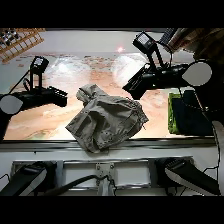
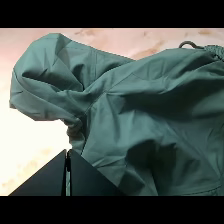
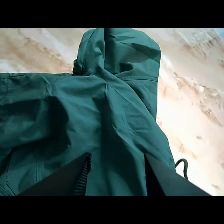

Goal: Fold the clothes and pants, and hang the long-sleeved shirts on hangers.

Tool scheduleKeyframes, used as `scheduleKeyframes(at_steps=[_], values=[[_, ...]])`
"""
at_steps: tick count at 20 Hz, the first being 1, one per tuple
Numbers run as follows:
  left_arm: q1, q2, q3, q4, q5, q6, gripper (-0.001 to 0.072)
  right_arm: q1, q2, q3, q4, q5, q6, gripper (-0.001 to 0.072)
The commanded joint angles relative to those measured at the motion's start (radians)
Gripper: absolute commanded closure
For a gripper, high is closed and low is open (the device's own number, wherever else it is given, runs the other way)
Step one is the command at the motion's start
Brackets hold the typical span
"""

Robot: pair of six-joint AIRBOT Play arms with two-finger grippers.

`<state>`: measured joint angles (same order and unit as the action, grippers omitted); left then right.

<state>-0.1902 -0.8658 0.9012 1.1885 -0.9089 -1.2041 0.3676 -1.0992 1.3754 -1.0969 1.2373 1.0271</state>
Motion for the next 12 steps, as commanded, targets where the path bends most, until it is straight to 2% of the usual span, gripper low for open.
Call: scheduleKeyframes(at_steps=[1,9,12], values=[[0.001,0.000,0.001,0.000,0.000,0.000,0.0689,0.001,0.000,0.001,0.000,0.000,0.000,0.0306],[0.001,0.000,0.001,-0.003,0.001,0.000,0.0689,0.001,0.000,0.001,0.000,0.000,0.000,0.0306],[0.001,-0.001,0.001,-0.055,0.001,0.000,0.0689,0.001,-0.001,0.001,0.000,-0.025,-0.002,0.0306]])
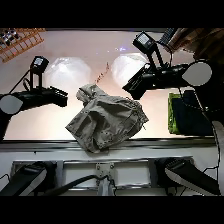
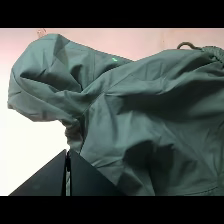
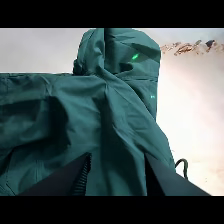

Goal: Fold the clothes and pants, and hang the long-sleeved shirts on hangers.

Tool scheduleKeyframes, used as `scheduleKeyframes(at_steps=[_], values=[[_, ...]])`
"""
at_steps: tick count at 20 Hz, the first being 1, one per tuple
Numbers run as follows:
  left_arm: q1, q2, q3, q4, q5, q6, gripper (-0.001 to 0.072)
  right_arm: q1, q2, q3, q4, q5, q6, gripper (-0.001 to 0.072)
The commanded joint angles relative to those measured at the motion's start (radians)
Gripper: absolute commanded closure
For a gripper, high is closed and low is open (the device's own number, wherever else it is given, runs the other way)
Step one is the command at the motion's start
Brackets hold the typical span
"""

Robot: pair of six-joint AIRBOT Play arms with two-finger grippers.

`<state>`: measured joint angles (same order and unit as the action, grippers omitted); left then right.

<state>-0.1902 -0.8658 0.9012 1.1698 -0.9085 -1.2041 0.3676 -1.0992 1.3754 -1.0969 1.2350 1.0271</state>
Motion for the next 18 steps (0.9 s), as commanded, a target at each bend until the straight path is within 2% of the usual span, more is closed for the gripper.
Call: scheduleKeyframes(at_steps=[1,5,7,10,11,13,14,18], values=[[0.001,-0.001,0.001,-0.048,0.001,0.000,0.0689,0.001,0.000,0.001,0.000,-0.057,-0.001,0.0306],[0.000,-0.001,-0.001,-0.084,-0.025,0.000,0.0688,0.001,-0.001,0.001,0.020,-0.198,0.000,0.0306],[0.000,0.000,-0.006,-0.103,-0.118,0.000,0.0683,0.001,0.000,0.002,0.081,-0.278,0.000,0.0307],[0.000,0.029,-0.091,-0.194,-0.271,-0.031,0.0681,0.001,0.000,0.002,0.114,-0.290,0.000,0.0307],[0.000,0.060,-0.150,-0.229,-0.282,-0.061,0.0602,0.001,-0.001,0.002,0.107,-0.290,0.000,0.0307],[0.000,0.125,-0.278,-0.290,-0.284,-0.127,0.0335,0.001,-0.003,0.001,0.067,-0.289,0.044,0.0306],[0.000,0.148,-0.335,-0.301,-0.289,-0.152,0.0267,0.001,-0.009,0.001,0.052,-0.285,0.079,0.0306],[0.000,0.163,-0.515,-0.370,-0.282,-0.156,0.0263,0.001,-0.037,0.001,0.049,-0.280,0.125,0.0306]])
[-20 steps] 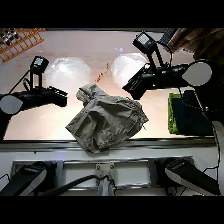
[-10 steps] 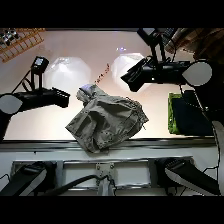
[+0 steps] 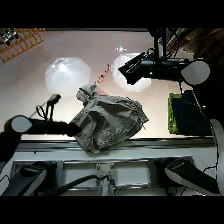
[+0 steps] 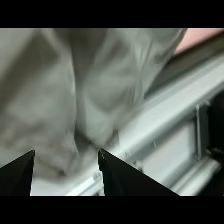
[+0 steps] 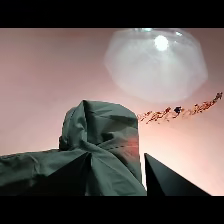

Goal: Fold the clothes and pants, and hang the long-sleeved shirts on hangers.

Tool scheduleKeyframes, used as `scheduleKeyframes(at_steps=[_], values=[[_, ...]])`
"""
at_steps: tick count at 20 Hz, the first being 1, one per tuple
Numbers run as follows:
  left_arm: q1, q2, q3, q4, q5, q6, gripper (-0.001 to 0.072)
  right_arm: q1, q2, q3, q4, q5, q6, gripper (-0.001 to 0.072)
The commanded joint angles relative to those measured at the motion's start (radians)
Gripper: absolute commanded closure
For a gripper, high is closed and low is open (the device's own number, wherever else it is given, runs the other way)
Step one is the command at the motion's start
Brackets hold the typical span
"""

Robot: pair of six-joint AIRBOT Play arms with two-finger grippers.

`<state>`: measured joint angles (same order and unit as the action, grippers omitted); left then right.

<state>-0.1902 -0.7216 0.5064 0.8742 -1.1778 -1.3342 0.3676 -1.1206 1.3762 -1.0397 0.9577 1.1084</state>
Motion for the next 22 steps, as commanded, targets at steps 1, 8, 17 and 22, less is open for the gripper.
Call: scheduleKeyframes(at_steps=[1,8,17,22], values=[[0.000,0.015,-0.146,-0.095,-0.005,-0.017,0.0262,0.001,-0.021,0.000,-0.008,-0.003,0.056,0.0306],[-0.098,-0.028,-0.174,-0.097,0.090,0.014,0.0209,0.001,-0.024,0.000,-0.002,-0.004,0.063,0.0306],[-0.271,-0.351,-0.153,-0.293,0.331,0.135,0.0149,0.001,-0.022,0.000,0.019,0.031,0.063,0.0306],[-0.182,-0.375,-0.010,-0.303,0.360,0.175,0.0697,0.000,-0.022,0.000,0.001,0.097,0.080,0.0306]])
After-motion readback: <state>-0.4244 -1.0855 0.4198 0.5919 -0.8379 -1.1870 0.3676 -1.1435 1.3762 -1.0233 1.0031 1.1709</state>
